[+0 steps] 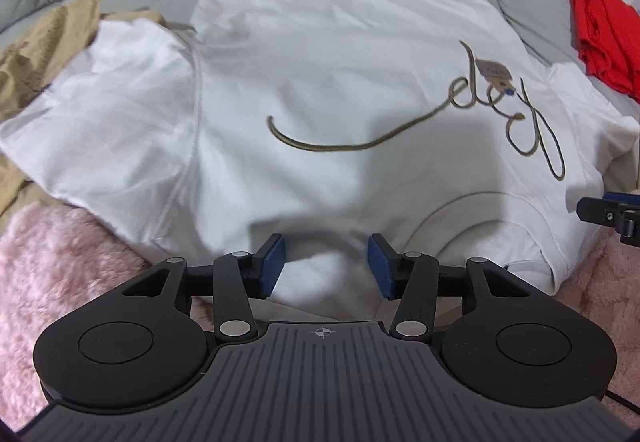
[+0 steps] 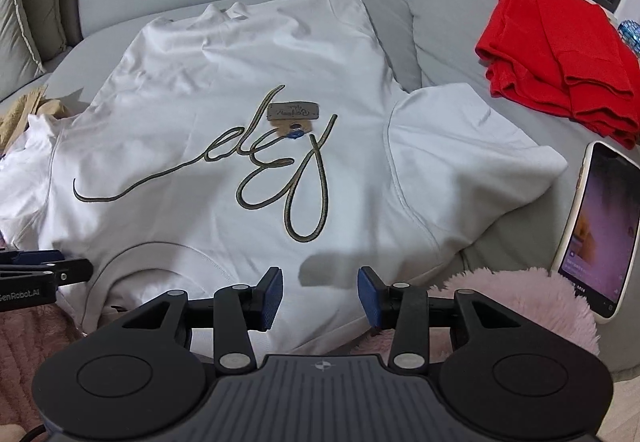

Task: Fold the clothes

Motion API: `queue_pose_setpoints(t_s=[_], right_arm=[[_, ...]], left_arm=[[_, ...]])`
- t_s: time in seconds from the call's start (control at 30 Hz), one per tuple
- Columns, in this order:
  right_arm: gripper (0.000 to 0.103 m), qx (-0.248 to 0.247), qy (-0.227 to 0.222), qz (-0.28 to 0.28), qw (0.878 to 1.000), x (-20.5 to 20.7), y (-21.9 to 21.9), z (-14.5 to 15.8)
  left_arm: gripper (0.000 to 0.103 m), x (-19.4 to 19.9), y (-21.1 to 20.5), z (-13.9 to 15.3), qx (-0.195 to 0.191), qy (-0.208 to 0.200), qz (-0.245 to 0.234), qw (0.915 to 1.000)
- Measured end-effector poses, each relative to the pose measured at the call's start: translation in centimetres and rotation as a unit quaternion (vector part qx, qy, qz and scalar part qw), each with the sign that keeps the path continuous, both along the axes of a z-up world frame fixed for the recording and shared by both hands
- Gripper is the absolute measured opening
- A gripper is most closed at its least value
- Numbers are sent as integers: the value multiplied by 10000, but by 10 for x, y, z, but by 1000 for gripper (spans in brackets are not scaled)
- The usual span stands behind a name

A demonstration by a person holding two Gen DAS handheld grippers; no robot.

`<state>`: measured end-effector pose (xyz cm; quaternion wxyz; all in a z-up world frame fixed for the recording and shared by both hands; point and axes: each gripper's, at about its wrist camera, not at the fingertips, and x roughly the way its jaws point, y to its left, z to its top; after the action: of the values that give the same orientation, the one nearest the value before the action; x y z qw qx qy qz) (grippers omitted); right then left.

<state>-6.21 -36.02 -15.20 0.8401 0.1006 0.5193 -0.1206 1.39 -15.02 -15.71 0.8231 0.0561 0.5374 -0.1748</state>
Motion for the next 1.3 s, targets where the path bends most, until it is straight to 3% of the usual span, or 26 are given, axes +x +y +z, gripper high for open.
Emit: queue_pose_setpoints(t_s=[0.2, 0.57, 0.67, 0.8, 0.97, 1.07, 1.3], right_arm=[[36, 368, -28, -194, 9991, -3, -11, -2], [36, 423, -266, 306, 9983, 21, 5, 0], [35, 454, 192, 366, 9981, 28, 12, -20], [35, 284, 498, 372, 9977, 22, 18, -23], [35, 425, 1260, 415, 9903, 4, 26, -34], [35, 448, 1350, 446, 9888, -3, 31, -33], [42, 711, 553, 478, 9948, -7, 33, -5]], left_arm=[[52, -2, 6, 7, -113, -146, 118, 9998], [52, -4, -10, -5, 150, -17, -169, 9997], [54, -2, -13, -12, 256, 100, -212, 9994], [59, -2, -13, -16, 425, 339, -246, 9982], [59, -4, -8, -29, 888, 1223, -225, 9883], [58, -17, -14, -24, 1082, 1049, -500, 9873], [56, -24, -8, 3, 438, 393, -418, 9974]])
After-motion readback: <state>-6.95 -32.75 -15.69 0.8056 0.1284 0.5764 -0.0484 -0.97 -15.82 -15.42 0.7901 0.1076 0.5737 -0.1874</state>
